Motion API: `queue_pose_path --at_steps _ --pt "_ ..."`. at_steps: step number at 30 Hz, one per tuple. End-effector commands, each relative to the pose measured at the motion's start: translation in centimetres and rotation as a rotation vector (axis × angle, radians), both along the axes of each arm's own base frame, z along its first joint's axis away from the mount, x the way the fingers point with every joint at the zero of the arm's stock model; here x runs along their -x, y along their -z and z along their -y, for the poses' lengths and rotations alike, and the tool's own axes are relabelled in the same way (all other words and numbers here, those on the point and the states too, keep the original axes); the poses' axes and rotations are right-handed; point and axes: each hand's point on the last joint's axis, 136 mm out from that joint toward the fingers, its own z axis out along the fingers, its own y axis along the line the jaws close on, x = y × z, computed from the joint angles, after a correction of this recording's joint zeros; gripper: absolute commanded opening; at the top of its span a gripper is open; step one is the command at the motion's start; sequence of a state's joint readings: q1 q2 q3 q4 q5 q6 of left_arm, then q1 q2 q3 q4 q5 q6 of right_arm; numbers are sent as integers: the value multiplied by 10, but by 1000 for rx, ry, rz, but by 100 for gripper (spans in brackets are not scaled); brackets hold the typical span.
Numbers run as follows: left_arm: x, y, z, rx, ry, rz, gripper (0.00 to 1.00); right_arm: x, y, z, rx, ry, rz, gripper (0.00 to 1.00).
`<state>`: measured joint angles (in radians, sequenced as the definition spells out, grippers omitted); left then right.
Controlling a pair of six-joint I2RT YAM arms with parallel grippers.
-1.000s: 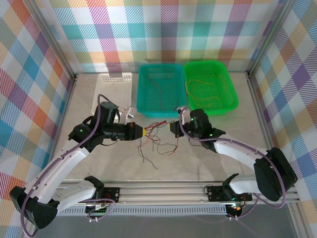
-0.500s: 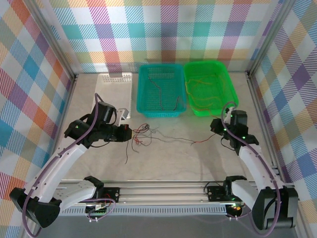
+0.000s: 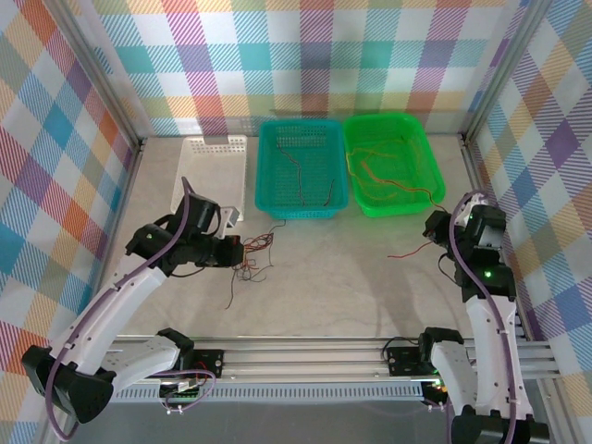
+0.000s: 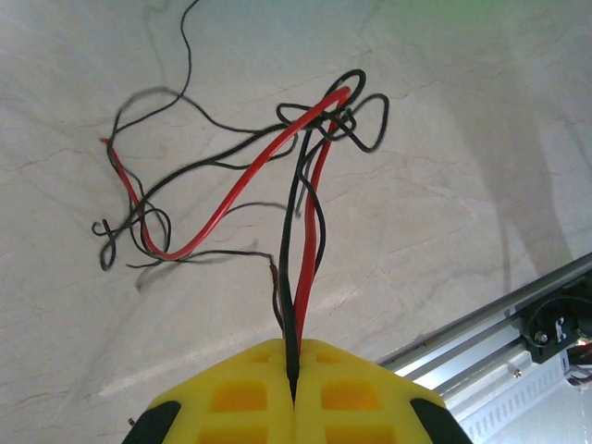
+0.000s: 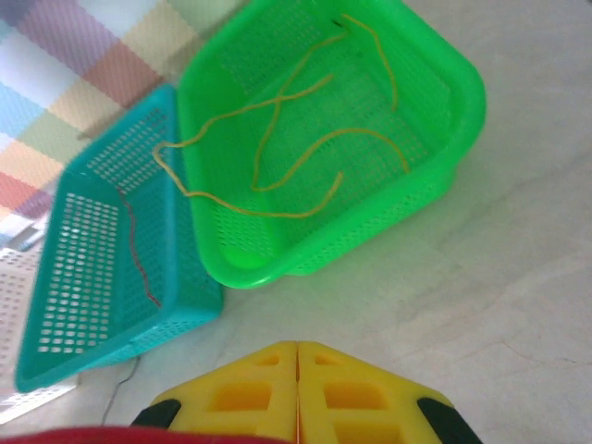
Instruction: Untangle the cables
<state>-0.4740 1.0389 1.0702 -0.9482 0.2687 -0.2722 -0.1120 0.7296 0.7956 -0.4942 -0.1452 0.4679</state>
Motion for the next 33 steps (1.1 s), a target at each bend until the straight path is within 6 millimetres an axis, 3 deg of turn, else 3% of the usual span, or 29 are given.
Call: queue_pose_path --at_steps 1,5,10,20,25,29,33 --pt "-4 -4 12 80 24 25 0 -7 -21 -20 -65 -103 56 0" --pt "-5 -6 20 118 57 46 0 -26 -35 -41 -43 -172 53 0" --pt "-2 -2 22 128 76 74 0 -65 -37 -90 152 -231 -31 0" --pt "-1 9 19 113 74 106 0 -153 -2 -173 237 -336 -164 0" --pt "-2 12 20 108 78 96 0 -191 26 -211 234 -388 -224 0" --pt "-4 14 19 99 73 97 0 -216 45 -229 237 -408 -270 0" --pt "-4 15 19 97 71 95 0 -236 77 -233 280 -392 -341 0"
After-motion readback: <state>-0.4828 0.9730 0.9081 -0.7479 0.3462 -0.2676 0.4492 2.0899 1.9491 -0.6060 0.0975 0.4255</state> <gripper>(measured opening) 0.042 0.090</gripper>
